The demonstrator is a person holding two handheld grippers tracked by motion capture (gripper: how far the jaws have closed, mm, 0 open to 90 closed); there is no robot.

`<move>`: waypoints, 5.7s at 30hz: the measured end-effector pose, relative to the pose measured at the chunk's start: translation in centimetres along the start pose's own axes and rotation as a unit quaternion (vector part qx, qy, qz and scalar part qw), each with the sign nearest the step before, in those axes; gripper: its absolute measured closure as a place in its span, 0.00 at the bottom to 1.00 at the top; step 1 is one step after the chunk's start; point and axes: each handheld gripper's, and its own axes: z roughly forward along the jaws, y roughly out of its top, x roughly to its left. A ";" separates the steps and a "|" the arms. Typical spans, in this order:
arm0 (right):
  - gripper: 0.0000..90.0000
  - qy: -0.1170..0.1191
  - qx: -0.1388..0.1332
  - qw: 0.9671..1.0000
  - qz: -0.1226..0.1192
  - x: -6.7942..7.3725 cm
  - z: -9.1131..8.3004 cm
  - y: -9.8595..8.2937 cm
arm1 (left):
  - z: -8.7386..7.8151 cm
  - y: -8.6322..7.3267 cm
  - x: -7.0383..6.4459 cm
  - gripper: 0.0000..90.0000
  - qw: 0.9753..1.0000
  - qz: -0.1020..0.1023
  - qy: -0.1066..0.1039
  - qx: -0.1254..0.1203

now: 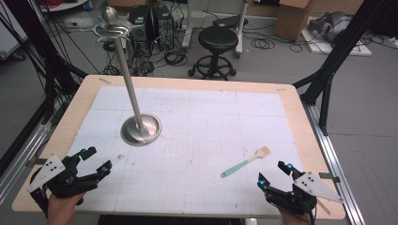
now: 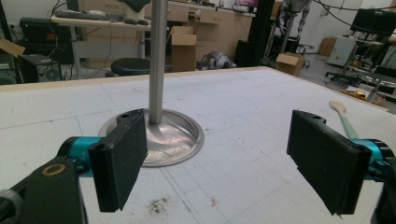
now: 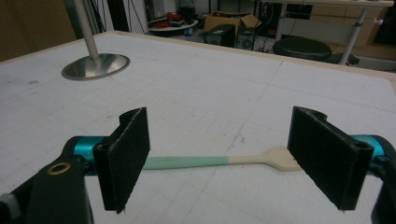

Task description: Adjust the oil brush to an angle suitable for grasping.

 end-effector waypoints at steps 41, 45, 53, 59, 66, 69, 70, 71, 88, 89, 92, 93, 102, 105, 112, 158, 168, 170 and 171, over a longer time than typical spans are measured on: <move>1.00 0.182 0.231 0.947 -0.128 5.2 9.9 -2.5 | 0.1 -0.2 0.2 0.23 1.000 -0.003 0.003 0.007; 1.00 0.178 0.230 0.949 -0.121 5.0 10.9 -2.2 | 0.1 -0.2 0.2 0.23 1.000 -0.002 0.004 0.008; 1.00 0.165 0.223 0.955 -0.102 4.2 13.3 -1.7 | 0.0 -0.1 0.3 0.23 1.000 -0.003 0.006 0.006; 1.00 0.138 0.218 0.962 -0.090 3.4 15.2 -1.2 | 0.0 -0.2 0.2 0.23 1.000 -0.004 0.004 0.007; 1.00 0.096 0.207 0.971 -0.071 2.0 16.8 -0.3 | 0.0 -0.2 0.3 0.23 1.000 -0.005 0.006 0.007; 1.00 0.063 0.185 0.980 -0.043 -0.3 15.6 0.4 | -0.1 -0.2 0.4 0.23 1.000 -0.007 0.007 0.008; 1.00 0.042 0.187 0.981 -0.040 -1.4 15.2 0.5 | -0.1 -0.3 0.4 0.23 1.000 -0.008 0.007 0.007; 1.00 0.019 0.191 0.981 -0.036 -2.5 14.7 0.5 | 0.0 -0.3 0.4 0.23 1.000 -0.008 0.007 0.008; 1.00 -0.047 0.246 0.968 -0.024 -7.9 11.5 -1.3 | 0.1 -0.3 0.3 0.23 1.000 -0.007 0.003 0.009; 1.00 -0.041 0.247 0.968 -0.021 -7.9 11.2 -1.3 | 0.1 -0.3 0.3 0.23 1.000 -0.008 0.003 0.010; 1.00 -0.021 0.251 0.967 -0.022 -7.2 10.5 -1.5 | 0.1 -0.3 0.3 0.23 1.000 -0.008 0.003 0.009; 1.00 -0.021 0.251 0.967 -0.022 -7.2 10.5 -1.5 | 0.1 -0.3 0.3 0.24 1.000 -0.008 0.003 0.009; 1.00 0.034 0.247 0.968 -0.029 -3.5 9.0 -2.2 | 0.0 -0.2 0.4 0.24 1.000 -0.010 0.007 0.007; 1.00 0.054 0.248 0.967 -0.035 -2.4 9.2 -2.1 | 0.0 -0.2 0.4 0.24 1.000 -0.010 0.008 0.006; 1.00 0.108 0.250 0.961 -0.054 1.1 11.1 -1.7 | 0.0 -0.2 0.4 0.24 1.000 -0.011 0.008 0.007; 0.18 0.071 0.043 0.996 -0.046 2.4 6.2 1.5 | 0.0 -0.1 0.2 0.23 1.000 -0.013 -0.015 0.000; 0.18 0.064 0.027 0.997 -0.043 2.1 5.2 1.2 | 0.0 0.0 0.2 0.22 1.000 -0.014 -0.019 -0.005; 0.18 0.065 0.032 0.997 -0.040 2.2 5.2 1.1 | 0.0 -0.1 0.2 0.22 1.000 -0.014 -0.018 -0.004; 0.18 0.066 0.031 0.997 -0.040 2.1 5.2 1.1 | -0.1 -0.1 0.3 0.23 1.000 -0.015 -0.017 -0.004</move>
